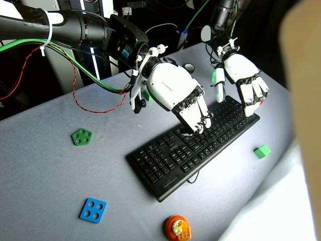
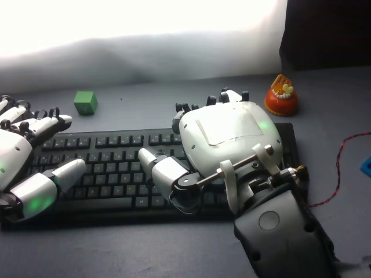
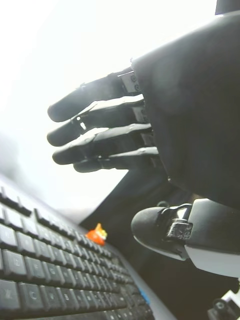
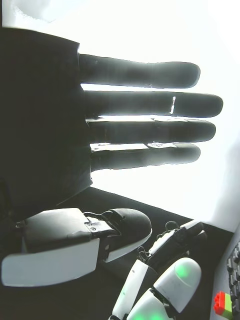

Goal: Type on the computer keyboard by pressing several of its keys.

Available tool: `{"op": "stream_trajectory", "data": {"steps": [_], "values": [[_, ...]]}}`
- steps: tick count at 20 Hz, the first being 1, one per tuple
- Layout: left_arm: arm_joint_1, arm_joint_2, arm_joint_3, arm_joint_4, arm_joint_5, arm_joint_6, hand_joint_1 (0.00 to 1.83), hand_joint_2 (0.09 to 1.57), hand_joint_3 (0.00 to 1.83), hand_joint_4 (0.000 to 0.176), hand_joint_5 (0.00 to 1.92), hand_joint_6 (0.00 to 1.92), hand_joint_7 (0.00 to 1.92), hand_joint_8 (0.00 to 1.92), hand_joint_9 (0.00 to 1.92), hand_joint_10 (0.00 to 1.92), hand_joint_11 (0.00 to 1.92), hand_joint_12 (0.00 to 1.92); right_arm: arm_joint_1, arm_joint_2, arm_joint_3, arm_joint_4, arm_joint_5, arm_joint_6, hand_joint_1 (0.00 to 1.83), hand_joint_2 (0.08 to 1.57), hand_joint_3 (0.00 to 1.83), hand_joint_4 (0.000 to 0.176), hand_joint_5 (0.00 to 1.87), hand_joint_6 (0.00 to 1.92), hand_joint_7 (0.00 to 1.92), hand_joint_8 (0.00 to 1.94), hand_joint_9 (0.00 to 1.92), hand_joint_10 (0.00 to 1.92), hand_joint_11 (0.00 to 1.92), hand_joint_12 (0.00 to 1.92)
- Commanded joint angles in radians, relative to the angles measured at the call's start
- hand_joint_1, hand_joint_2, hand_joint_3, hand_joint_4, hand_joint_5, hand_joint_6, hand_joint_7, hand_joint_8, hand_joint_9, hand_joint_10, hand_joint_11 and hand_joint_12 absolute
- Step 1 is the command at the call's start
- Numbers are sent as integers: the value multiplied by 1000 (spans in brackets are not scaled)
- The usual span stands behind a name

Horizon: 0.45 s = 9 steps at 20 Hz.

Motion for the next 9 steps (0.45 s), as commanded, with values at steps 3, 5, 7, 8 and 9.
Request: {"op": "stream_trajectory", "data": {"steps": [3, 5, 7, 8, 9], "values": [[-14, 33, -14, 21, 96, -2, 0, 1381, 1, 0, 486, 530, 678, 499, 355, 1195, 15, 1795, -2, 15, -14, -104, 44, 0, 126, 1240, 0, 0, 899, 333, 1026, 255, 685, 1150, 361, 1763], [-16, 52, -26, 21, 88, -3, 55, 1391, 4, 0, 660, 1012, 729, 1159, 541, 1523, 312, 1896, -6, 24, -19, -104, 43, -1, 95, 1258, 2, 0, 1008, 651, 1079, 790, 780, 1386, 507, 1889], [-15, 68, -36, 21, 80, -5, 132, 1412, 2, 0, 893, 1596, 951, 1698, 871, 1890, 759, 1921, -7, 30, -20, -104, 38, -6, 16, 1349, 10, 0, 1040, 1324, 1271, 1543, 1200, 1913, 1049, 1921], [-16, 77, -39, 21, 76, -6, 153, 1416, 3, 0, 947, 1645, 1009, 1728, 935, 1915, 832, 1921, -6, 33, -20, -104, 36, -8, 55, 1359, 8, 0, 1084, 1407, 1331, 1570, 1272, 1919, 1135, 1921], [-18, 84, -42, 21, 69, -7, 162, 1427, 3, 0, 1023, 1720, 1127, 1673, 1042, 1900, 965, 1921, -5, 34, -20, -104, 36, -8, 122, 1391, 9, 0, 1151, 1659, 1378, 1677, 1328, 1921, 1234, 1921]]}}
